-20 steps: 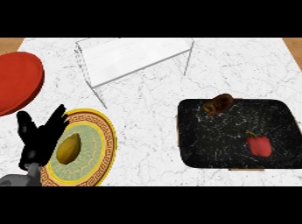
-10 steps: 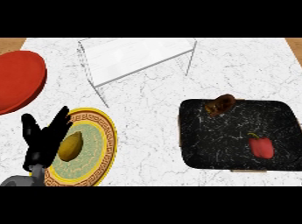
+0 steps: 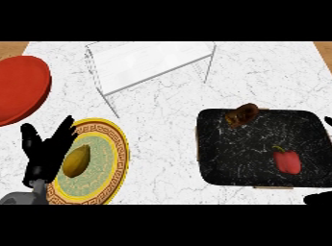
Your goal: Pick the bell pepper from the tray and place it in the tiered shelf
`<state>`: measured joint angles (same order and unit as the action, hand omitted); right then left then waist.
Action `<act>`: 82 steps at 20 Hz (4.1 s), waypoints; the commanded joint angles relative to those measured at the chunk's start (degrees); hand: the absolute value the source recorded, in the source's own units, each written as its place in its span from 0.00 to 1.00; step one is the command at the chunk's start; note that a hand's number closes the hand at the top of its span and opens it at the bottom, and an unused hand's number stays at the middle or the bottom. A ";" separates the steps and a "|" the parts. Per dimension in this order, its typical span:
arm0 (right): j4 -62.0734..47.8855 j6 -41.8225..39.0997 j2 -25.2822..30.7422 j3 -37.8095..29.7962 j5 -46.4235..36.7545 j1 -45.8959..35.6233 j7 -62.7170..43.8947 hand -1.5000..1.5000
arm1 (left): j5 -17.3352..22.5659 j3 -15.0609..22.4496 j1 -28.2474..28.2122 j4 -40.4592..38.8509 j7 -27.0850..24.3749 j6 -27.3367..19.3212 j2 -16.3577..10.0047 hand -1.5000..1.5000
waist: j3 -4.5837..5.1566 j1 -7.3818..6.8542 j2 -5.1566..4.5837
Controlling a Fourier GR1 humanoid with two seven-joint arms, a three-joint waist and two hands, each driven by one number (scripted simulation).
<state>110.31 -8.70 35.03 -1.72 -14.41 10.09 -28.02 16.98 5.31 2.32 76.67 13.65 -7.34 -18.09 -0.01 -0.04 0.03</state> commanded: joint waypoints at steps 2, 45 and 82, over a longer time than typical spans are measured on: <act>-0.11 0.30 -4.34 0.71 -5.49 0.67 -2.45 0.00 | -0.45 -1.13 -5.39 7.52 2.62 0.60 -0.77 0.50 | 0.00 -0.07 0.08; -26.97 2.81 -19.26 5.66 -32.92 -9.26 16.95 1.00 | -8.96 -8.70 0.79 3.52 5.75 5.86 7.39 0.50 | 0.00 0.04 0.02; -14.18 -2.37 -35.03 21.08 -15.99 -70.32 -22.59 1.00 | -9.91 -10.99 2.49 -2.91 0.69 7.70 7.77 0.50 | 0.06 -0.38 -0.06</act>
<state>100.17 -9.74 0.04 25.80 -31.51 -53.75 -50.64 7.12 -4.60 4.00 76.25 16.61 0.28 -10.38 0.02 -0.70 0.18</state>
